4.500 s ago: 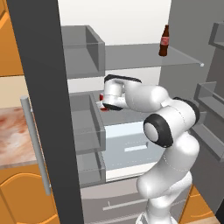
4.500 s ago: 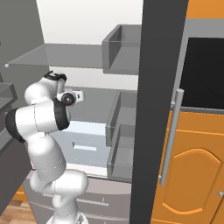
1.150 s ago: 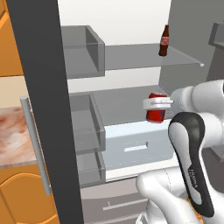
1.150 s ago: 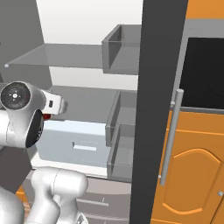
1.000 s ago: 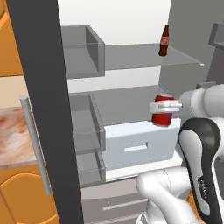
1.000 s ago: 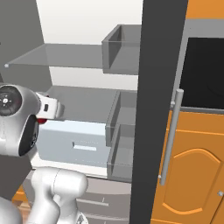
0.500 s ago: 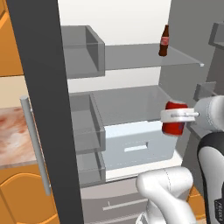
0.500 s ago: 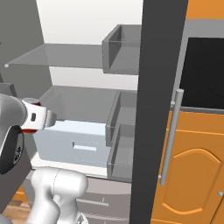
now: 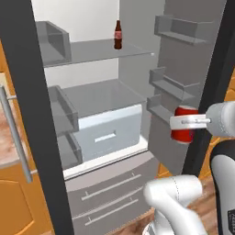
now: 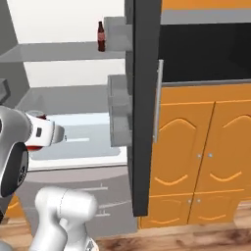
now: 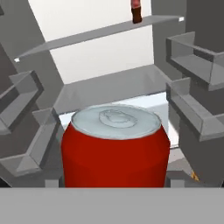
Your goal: Open the fridge, grab two sodas, and place both sodas inside the bowl with ice on the dining counter.
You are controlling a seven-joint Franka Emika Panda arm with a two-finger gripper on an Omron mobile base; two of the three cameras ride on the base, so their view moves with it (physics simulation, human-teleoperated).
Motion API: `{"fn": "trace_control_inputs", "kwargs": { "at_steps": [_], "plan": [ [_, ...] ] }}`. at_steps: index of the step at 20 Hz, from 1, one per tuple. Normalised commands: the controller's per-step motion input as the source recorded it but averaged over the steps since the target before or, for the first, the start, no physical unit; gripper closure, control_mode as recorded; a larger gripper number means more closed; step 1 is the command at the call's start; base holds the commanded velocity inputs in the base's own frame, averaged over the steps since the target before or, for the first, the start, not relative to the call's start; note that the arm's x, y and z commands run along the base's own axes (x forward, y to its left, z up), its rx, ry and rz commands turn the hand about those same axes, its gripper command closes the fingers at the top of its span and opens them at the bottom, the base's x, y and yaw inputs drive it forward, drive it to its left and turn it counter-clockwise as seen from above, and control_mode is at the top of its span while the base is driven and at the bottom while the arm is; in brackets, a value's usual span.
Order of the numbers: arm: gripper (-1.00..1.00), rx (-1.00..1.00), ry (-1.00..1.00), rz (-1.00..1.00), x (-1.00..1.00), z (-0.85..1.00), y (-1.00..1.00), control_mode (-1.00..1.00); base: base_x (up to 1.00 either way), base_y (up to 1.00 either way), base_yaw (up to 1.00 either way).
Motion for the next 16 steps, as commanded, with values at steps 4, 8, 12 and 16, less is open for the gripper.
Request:
{"fn": "trace_control_inputs", "kwargs": {
  "at_steps": [4, 8, 12, 16],
  "plan": [
    [1.0, 0.0, 0.0, 0.0, 0.0, 0.0, 0.0, 1.0, -0.58, 0.05, -0.59],
    [1.0, 0.0, 0.0, 0.0, 0.0, 0.0, 0.0, 1.0, -0.47, 0.02, -0.62],
    [1.0, 0.0, 0.0, 0.0, 0.0, 0.0, 0.0, 1.0, -0.34, 0.0, -0.66],
    [1.0, 0.0, 0.0, 0.0, 0.0, 0.0, 0.0, 1.0, -0.2, 0.0, -0.7]
  ]
}}
